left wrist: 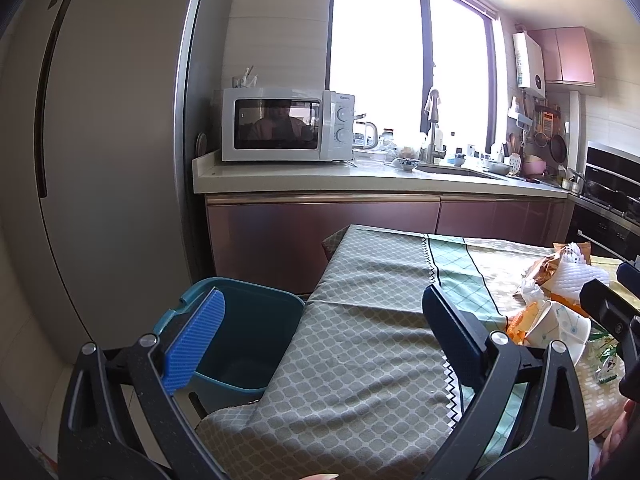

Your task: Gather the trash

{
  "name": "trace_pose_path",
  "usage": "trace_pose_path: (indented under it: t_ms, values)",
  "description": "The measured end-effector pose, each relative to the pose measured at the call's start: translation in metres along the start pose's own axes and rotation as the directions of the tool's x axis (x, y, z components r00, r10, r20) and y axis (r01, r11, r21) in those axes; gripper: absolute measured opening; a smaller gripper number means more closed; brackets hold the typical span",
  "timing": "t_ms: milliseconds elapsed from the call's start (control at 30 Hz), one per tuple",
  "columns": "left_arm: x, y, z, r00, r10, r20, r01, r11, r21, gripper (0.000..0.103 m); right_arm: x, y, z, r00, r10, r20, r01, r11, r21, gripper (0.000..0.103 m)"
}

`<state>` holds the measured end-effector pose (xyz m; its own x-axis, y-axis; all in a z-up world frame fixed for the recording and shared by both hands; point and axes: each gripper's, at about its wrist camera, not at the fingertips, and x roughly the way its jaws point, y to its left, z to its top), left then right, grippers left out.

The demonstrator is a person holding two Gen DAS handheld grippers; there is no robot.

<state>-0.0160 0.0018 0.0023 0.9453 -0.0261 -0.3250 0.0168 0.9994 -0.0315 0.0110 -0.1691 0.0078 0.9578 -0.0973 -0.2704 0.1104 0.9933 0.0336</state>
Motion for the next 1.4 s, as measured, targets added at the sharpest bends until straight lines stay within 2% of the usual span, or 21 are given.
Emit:
trace_pose_path:
  t_ms: [1100, 1267, 1400]
  values:
    - [0.004, -0.008, -0.001, 0.999, -0.018, -0.026, 0.018, 1.0, 0.014, 0.097, -0.003, -0.008, -0.001, 1.0, 0.027, -0.016, -0.027, 1.0, 0.006, 0.097]
    - [0.008, -0.014, -0.002, 0.997, -0.055, -0.05, 0.056, 0.998, 0.025, 0.097, -0.001, -0.019, -0.003, 0.998, 0.039, -0.049, -0.039, 0.999, 0.011, 0.097]
    - [0.013, -0.025, -0.004, 0.99, -0.114, -0.079, 0.118, 0.992, 0.043, 0.098, 0.001, -0.033, -0.008, 0.996, 0.024, -0.091, -0.022, 1.0, 0.015, 0.097]
